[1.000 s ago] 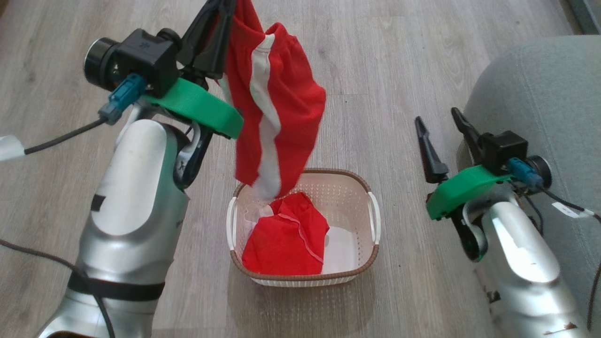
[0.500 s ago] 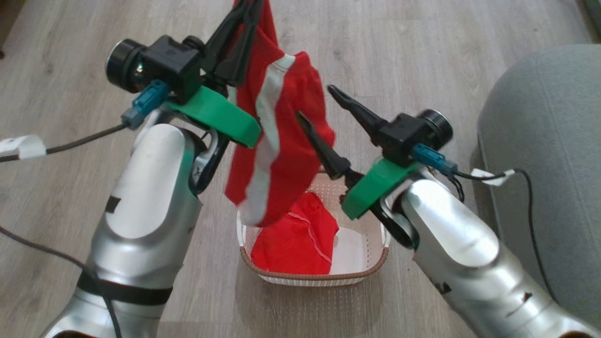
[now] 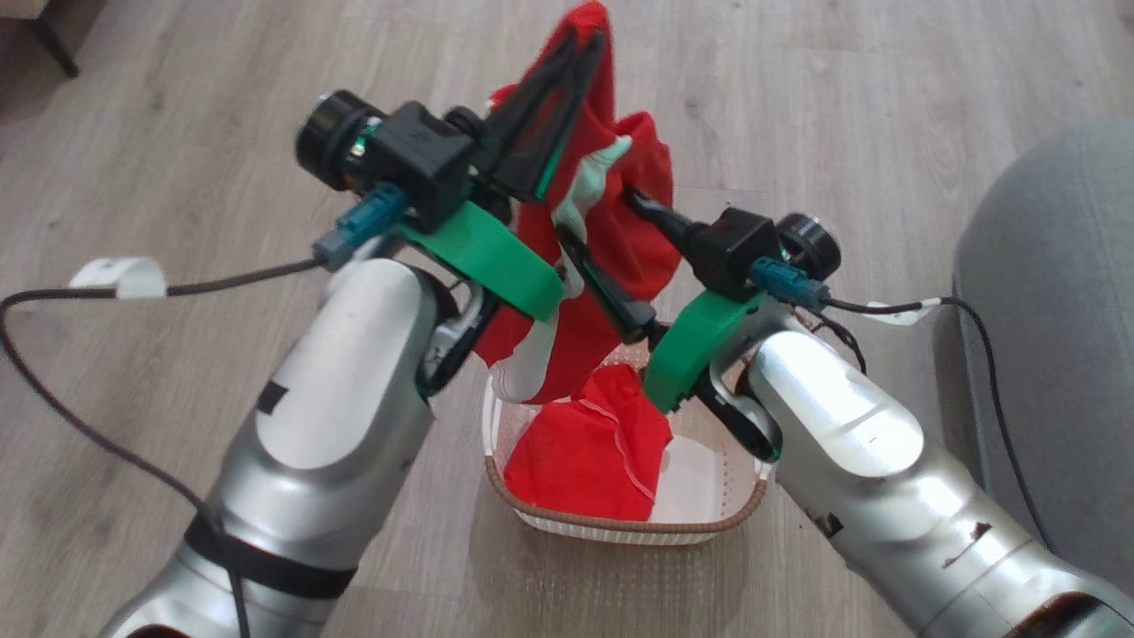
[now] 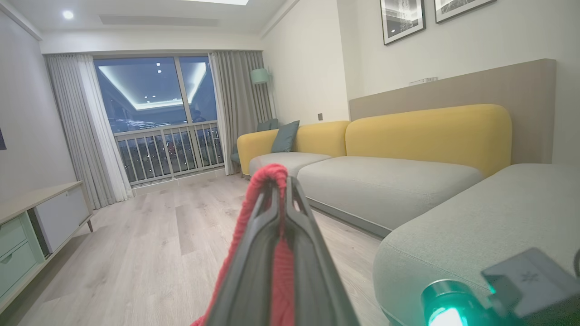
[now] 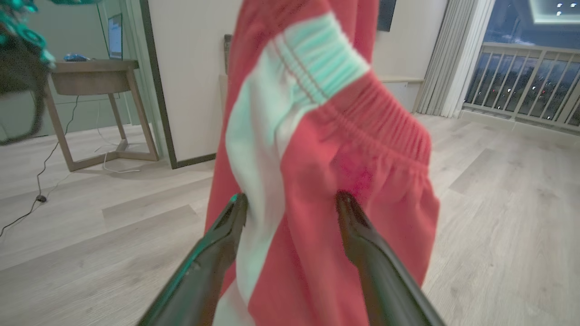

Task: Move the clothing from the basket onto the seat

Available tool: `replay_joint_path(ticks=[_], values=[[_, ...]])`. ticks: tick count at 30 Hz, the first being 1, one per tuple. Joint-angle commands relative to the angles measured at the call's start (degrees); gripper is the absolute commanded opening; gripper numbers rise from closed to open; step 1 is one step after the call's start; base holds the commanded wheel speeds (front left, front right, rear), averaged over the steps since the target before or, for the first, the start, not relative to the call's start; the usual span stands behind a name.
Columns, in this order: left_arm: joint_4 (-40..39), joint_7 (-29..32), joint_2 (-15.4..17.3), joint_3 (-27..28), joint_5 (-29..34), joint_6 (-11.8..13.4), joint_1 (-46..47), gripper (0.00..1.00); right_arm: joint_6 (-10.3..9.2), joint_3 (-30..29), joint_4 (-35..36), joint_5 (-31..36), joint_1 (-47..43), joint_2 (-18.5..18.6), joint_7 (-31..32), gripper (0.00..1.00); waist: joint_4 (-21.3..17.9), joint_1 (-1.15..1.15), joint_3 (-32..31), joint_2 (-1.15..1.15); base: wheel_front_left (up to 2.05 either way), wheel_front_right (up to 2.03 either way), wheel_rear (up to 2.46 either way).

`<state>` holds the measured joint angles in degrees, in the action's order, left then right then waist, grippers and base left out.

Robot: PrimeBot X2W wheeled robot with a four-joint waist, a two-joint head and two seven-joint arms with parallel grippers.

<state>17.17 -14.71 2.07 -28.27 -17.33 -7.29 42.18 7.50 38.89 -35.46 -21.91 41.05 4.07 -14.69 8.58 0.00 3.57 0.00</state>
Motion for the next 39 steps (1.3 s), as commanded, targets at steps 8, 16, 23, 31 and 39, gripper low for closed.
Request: replay_joint_path(ticks=[8, 16, 23, 31, 39], values=[[-2.89, -0.29, 0.82, -3.04, -3.15, 1.8, 3.92, 0.0, -0.01, 1.66, -4.76, -2.46, 2.41, -1.19, -0.31, 1.0, 2.56, 0.0, -0.44, 0.0, 0.0, 0.0, 0.0], [-3.78, -0.29, 0.81, -5.89, -5.34, 2.15, 3.96, 0.0, -0.01, 1.07, -7.08, -5.21, 4.05, -1.19, -0.31, 0.0, 3.92, 0.0, 0.46, 0.0, 0.0, 0.0, 0.0], [-3.2, -0.29, 0.81, -5.0, -4.84, 2.63, 3.96, 0.0, -0.01, -1.53, -7.23, -4.85, 4.17, -1.19, -0.31, 0.0, 4.12, 0.0, 1.48, 0.0, 0.0, 0.0, 0.0], [-1.15, -0.29, 0.96, -2.64, -3.5, 1.58, 2.1, 1.0, -0.01, -9.93, -5.32, -1.17, 2.48, -1.19, -0.31, 0.0, 1.94, 0.0, 2.65, 0.0, 0.0, 0.0, 0.0], [2.62, -0.29, 2.22, -2.01, -4.2, 0.03, -2.18, 1.0, -0.01, -17.24, 0.66, 2.4, -1.29, -1.19, -0.31, 0.0, -3.93, 0.0, 2.16, 0.0, 0.0, 0.0, 0.0]])
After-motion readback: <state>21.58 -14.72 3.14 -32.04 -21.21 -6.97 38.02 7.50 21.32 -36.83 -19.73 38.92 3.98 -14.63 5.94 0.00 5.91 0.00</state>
